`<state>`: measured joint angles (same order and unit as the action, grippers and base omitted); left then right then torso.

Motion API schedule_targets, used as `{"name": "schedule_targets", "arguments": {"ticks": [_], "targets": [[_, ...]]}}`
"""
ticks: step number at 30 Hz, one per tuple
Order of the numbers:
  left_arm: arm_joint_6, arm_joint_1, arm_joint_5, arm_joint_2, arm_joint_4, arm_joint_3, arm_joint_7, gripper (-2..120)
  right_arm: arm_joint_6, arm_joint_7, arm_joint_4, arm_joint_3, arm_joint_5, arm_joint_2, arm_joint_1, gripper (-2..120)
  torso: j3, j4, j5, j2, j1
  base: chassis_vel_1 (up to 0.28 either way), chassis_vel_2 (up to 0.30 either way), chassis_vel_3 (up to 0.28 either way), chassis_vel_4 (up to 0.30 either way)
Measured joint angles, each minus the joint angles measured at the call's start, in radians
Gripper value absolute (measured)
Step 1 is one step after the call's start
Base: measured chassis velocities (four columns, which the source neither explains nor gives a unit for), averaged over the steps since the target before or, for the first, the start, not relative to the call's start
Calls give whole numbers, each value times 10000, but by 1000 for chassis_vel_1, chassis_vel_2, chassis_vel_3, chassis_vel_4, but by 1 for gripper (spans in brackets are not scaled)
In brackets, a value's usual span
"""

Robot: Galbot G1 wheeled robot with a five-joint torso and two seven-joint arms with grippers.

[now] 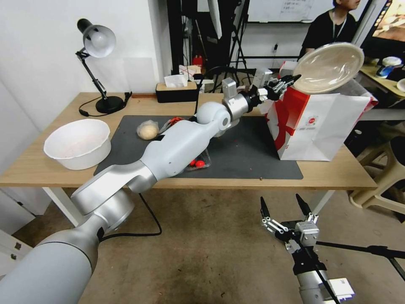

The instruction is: Pick up the trash from the table and place it into the takeout bag.

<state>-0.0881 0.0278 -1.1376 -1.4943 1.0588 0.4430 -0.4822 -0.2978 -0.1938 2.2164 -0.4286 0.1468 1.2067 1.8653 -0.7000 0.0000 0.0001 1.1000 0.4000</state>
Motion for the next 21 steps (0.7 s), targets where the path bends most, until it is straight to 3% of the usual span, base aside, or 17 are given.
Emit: {"name": "schedule_targets", "arguments": {"ticks": [3,6,12,15,17,18,20,21], "targets": [[-100,-173,857,-23,-176,165,111,35,-12,7,-43,-36,52,-29,-25,100,0,1,-1,0,0,0,0,0,0],[-139,-235,1017,-32,-174,219,202,45,-23,8,-70,-38,68,-35,-45,100,0,0,-1,0,0,0,0,0,0],[-144,-300,1035,-18,-22,271,307,64,-30,13,-101,-53,101,-49,-65,100,0,0,-1,0,0,0,0,0,0],[-122,-288,872,112,227,264,425,74,-32,21,-123,-31,103,-50,-75,100,0,-2,-1,0,0,0,0,0,0],[-58,-132,689,471,686,222,615,86,-32,29,-164,-1,104,-70,-91,100,1,0,-2,0,0,0,0,0,0],[-58,-132,689,471,686,222,615,86,-32,29,-164,-1,104,-70,-91,100,1,0,-2,0,0,0,0,0,0],[-57,28,736,770,988,148,1055,93,-30,29,-175,10,106,-75,-99,100,1,1,-3,0,0,0,0,0,0],[3,123,980,903,1154,104,1688,98,-29,29,-175,10,106,-75,-95,100,1,0,-3,0,0,0,0,0,0]]}}
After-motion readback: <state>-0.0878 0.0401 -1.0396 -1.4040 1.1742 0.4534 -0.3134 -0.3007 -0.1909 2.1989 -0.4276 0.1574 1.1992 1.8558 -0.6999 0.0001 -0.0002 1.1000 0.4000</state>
